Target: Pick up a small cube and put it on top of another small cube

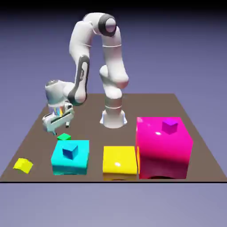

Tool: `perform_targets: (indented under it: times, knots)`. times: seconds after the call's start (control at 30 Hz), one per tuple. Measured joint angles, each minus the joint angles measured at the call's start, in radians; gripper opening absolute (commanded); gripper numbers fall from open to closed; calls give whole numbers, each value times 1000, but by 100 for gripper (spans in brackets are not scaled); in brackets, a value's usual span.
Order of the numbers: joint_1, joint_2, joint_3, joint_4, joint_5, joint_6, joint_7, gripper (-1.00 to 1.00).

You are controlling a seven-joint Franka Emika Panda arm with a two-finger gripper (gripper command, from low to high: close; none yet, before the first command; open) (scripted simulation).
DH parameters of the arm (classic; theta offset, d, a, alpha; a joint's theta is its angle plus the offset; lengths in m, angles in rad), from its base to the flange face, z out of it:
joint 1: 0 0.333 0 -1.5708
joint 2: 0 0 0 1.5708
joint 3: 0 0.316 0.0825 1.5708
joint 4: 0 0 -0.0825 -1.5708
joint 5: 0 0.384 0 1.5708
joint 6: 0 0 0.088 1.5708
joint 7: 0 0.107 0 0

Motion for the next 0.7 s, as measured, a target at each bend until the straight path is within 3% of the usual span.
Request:
perform_targets:
  times: [0.23, 0.27, 0.7]
  knots:
    - [92, 253, -121, 43, -112, 210, 81, 0]
    - [95, 263, -125, 44, -117, 218, 84, -100]
    - [44, -25, 15, 38, 13, -36, -51, -100]
